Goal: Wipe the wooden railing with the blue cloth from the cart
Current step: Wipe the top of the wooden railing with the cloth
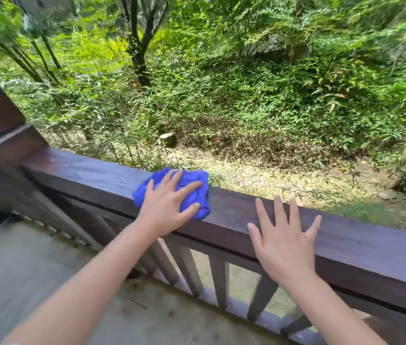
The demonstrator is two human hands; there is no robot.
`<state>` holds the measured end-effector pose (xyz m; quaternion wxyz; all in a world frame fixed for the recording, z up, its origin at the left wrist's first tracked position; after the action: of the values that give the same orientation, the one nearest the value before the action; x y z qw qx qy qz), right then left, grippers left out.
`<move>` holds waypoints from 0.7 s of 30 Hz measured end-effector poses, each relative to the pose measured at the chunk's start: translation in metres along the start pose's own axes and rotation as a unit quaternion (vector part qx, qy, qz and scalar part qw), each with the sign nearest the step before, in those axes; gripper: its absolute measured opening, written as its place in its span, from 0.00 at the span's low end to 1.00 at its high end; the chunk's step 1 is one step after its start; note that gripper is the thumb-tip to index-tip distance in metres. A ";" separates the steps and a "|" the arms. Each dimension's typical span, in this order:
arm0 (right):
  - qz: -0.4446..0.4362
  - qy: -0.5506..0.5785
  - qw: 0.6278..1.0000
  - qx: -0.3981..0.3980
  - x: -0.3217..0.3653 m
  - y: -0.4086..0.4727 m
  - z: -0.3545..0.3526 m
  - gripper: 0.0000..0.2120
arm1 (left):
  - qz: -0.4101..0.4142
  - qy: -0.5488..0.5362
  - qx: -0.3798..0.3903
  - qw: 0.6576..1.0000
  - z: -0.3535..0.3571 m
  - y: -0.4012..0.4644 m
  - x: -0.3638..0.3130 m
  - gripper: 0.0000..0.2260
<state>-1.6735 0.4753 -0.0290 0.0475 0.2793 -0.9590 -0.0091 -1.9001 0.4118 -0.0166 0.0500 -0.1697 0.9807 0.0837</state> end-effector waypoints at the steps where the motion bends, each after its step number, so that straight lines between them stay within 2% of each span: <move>1: -0.012 0.003 1.000 -0.001 0.015 0.003 0.002 0.28 | -0.028 0.000 -0.004 1.000 -0.005 0.002 0.031 0.25; 4: -0.037 0.011 0.999 -0.008 0.060 0.014 0.005 0.27 | -0.132 0.005 -0.024 0.991 -0.015 0.005 0.098 0.22; 7: -0.054 0.021 0.998 -0.007 0.097 0.024 0.007 0.27 | -0.187 -0.004 -0.032 0.982 -0.013 0.005 0.098 0.22; 9: -0.062 0.021 0.998 -0.002 0.116 0.031 0.009 0.28 | -0.169 -0.005 -0.037 0.985 -0.010 0.000 0.080 0.22; 14: -0.076 0.009 0.997 0.002 0.144 0.042 0.012 0.28 | -0.050 -0.017 -0.048 0.997 -0.009 -0.017 0.052 0.24; 18: -0.075 -0.005 0.997 -0.005 0.155 0.049 0.016 0.28 | -0.001 -0.025 -0.023 0.999 -0.014 -0.013 0.067 0.27; 21: -0.074 -0.002 0.997 0.006 0.173 0.056 0.018 0.29 | -0.011 -0.011 -0.018 1.000 -0.019 -0.007 0.108 0.27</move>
<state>-1.8501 0.4293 -0.0293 0.0431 0.3499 -0.9358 -0.0072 -2.0005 0.3669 -0.0131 0.0591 -0.1808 0.9764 0.1023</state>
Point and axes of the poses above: each hand's wrist, its own y-axis towards the middle knuckle, its own z-axis out of the palm, x = y × z, the point moved 8 cm from there along y, towards the middle knuckle, and after that the axes turned 2 degrees about -y, right-handed, at the moved point
